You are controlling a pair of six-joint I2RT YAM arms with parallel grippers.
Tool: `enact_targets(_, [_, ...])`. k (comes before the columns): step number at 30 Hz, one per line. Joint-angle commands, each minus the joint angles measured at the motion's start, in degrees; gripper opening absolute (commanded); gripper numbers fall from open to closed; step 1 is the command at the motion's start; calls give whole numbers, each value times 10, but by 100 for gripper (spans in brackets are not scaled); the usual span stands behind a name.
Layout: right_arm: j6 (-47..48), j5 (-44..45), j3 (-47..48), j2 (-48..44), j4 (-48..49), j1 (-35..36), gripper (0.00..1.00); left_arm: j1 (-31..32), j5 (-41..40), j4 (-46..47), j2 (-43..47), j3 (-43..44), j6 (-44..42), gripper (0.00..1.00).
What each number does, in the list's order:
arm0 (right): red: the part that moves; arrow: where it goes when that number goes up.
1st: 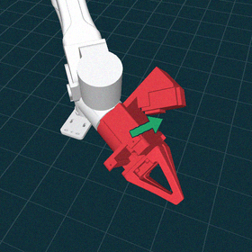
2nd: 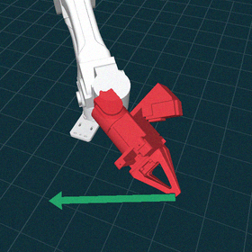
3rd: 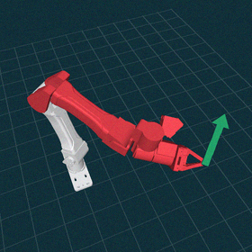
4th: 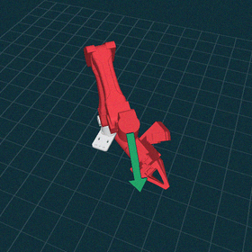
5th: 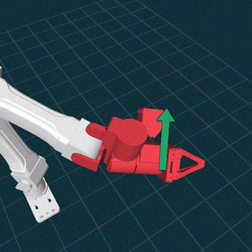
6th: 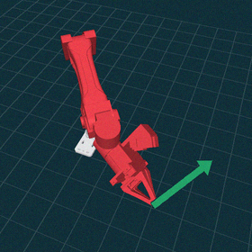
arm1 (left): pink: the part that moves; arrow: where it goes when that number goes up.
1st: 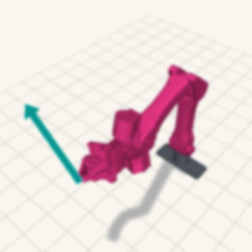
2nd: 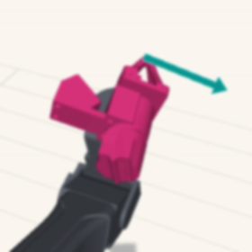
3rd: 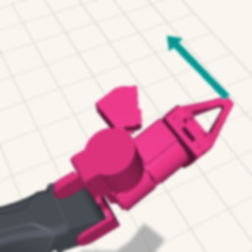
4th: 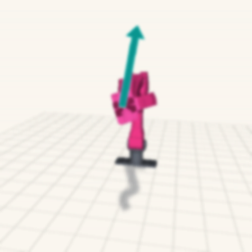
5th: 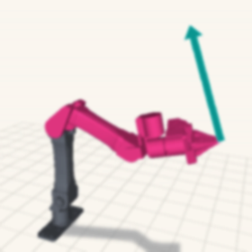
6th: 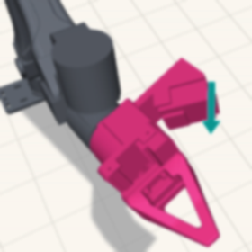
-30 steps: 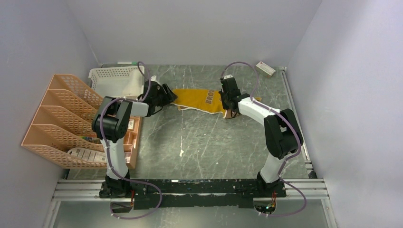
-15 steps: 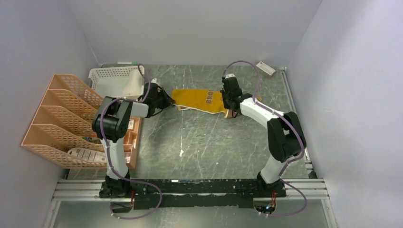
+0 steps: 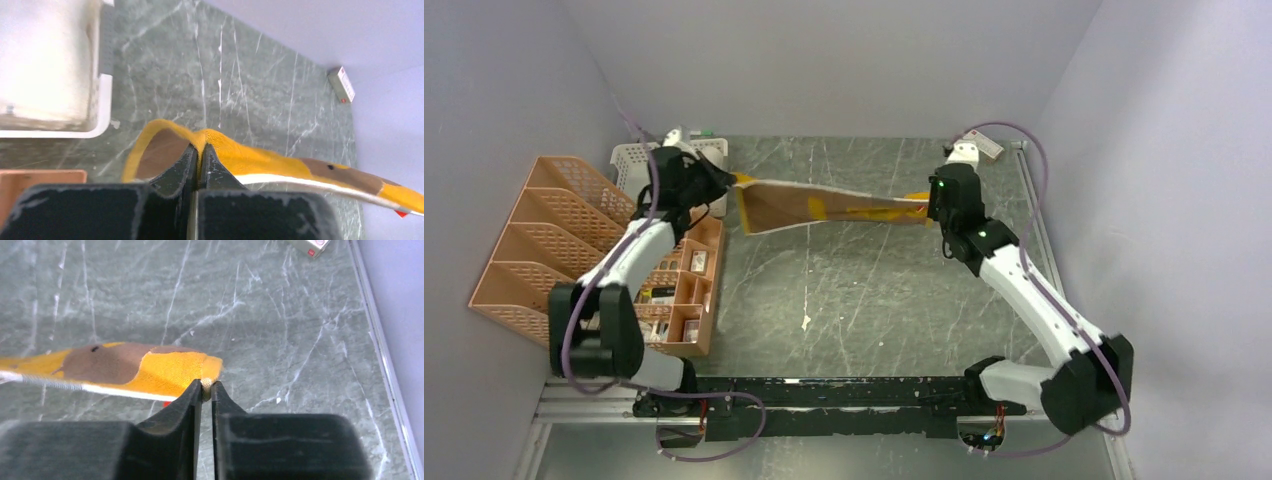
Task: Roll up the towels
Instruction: Flatten out the towel at the center of the board.
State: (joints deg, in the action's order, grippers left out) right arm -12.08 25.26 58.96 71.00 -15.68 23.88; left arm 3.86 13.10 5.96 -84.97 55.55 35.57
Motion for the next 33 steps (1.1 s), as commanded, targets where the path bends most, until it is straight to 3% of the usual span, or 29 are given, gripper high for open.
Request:
enact_targets(1, [-28,21,-13,-71,-42,-3,0,-16,-1,-98,91,20,-35,7])
enact_targets(10, [-59,-67,-21,-273,-108,-2,0,-15,172,-219,266,57,-39,7])
enact_targets(18, [-58,-197,140,-307,-128,-3,0,-15,218,-283,411,170,13,7])
enact_targets(22, [-66,-214,131,-375,-145,-4,0,-15,188,-364,507,126,8,7])
enact_targets(26, [-66,-169,115,-450,-193,-18,0,-16,211,-398,578,40,30,7])
enact_targets(30, [-70,-152,66,-466,-205,-29,0,-16,184,-450,582,-15,20,7])
enact_targets(33, [-103,-138,7,-434,-180,-29,0,-16,164,-426,556,-68,33,7])
